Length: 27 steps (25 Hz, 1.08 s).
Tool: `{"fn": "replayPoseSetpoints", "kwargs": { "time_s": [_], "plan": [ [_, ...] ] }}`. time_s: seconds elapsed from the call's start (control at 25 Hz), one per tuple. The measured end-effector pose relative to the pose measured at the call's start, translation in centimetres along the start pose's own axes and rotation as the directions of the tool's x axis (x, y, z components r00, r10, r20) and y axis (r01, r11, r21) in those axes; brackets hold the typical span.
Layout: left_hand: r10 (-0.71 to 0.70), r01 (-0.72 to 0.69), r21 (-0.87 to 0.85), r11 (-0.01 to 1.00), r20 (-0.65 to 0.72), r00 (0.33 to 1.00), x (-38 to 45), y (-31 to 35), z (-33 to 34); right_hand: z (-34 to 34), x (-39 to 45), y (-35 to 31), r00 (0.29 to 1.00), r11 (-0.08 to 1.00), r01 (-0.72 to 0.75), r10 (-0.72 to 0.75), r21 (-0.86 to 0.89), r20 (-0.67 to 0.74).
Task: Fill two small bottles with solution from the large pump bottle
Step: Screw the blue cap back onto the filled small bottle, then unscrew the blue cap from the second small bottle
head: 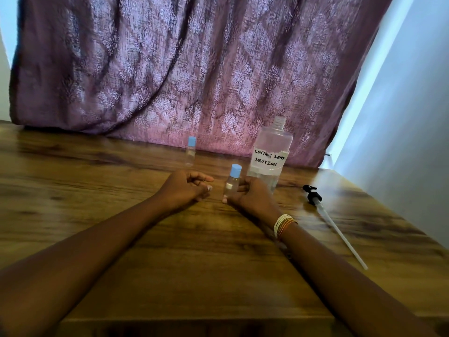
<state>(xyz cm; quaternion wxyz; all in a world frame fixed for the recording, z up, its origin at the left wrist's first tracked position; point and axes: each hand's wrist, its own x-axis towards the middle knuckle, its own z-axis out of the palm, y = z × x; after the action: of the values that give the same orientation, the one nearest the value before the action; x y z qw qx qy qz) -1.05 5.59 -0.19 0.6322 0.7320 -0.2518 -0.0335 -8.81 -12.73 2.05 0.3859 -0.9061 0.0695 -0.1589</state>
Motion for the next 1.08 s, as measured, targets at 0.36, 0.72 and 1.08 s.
{"fn": "replayPoseSetpoints", "kwargs": {
  "time_s": [0.36,0.72,1.08],
  "plan": [
    [-0.062,0.075,0.048,0.996,-0.235,0.97,1.9,-1.6,-4.3,4.3,-2.7,-4.9,0.954,0.997,0.026,-0.005,-0.067,0.3],
    [-0.129,0.124,-0.036,0.992,-0.363,0.923,3.6,-3.4,-5.6,11.6,11.8,-7.6,0.959,0.934,-0.248,0.275,0.257,-0.076],
    [-0.118,0.089,-0.094,0.992,-0.367,0.923,3.3,-2.7,-5.3,12.0,10.2,-6.0,0.993,0.965,-0.029,0.058,0.262,-0.105]
  ]
}}
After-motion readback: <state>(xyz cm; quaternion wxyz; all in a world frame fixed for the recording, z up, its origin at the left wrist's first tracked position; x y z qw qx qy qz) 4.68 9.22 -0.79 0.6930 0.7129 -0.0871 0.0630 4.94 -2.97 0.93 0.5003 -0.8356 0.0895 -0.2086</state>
